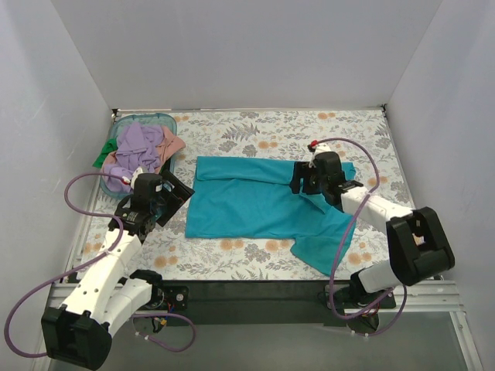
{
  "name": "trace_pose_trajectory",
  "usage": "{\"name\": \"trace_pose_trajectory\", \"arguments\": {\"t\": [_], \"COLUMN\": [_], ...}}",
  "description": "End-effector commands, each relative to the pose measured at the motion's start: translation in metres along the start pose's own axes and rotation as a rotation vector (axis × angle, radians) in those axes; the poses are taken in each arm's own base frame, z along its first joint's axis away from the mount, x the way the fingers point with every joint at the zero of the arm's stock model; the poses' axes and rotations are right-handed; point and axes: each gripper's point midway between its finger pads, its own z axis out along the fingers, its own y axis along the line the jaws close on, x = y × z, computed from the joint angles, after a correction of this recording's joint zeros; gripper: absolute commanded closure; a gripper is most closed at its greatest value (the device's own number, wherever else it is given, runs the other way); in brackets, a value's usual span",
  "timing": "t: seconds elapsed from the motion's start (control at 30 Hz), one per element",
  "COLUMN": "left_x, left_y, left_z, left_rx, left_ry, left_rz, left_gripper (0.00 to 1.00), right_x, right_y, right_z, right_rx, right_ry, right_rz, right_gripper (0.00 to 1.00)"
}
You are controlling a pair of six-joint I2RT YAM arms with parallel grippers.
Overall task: Fold and stack the t-shirts
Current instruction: Fold the tshirt
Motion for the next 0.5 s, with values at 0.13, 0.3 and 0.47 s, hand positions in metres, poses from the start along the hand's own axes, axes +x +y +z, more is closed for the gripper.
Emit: {"name": "trace_pose_trajectory", "arguments": {"t": [0.13,0.3,0.47], "left_x": [-0.005,-0.006,-0.007], "left_y": [0.001,0.004,0.006], "left_z": [0.001,0.001,0.001], "left_rx": [-0.022,-0.041,-0.05], "left_ry": [-0.021,-0.027,-0.033], "left_rz": [-0.006,-0.006,-0.009], "left_gripper": [0.02,0.02,0.02], "right_x": [0.033,0.042,0.038], "right_y": [-0.019,-0.027,-0.029], "right_z": [0.021,0.029,0.026], "right_rx": [0.14,0.207,0.247], "right_ry": [0.172,0.193,0.178], "right_rz": [-0.094,-0.093,-0.093], "right_gripper": [0.39,0.54,0.79]}}
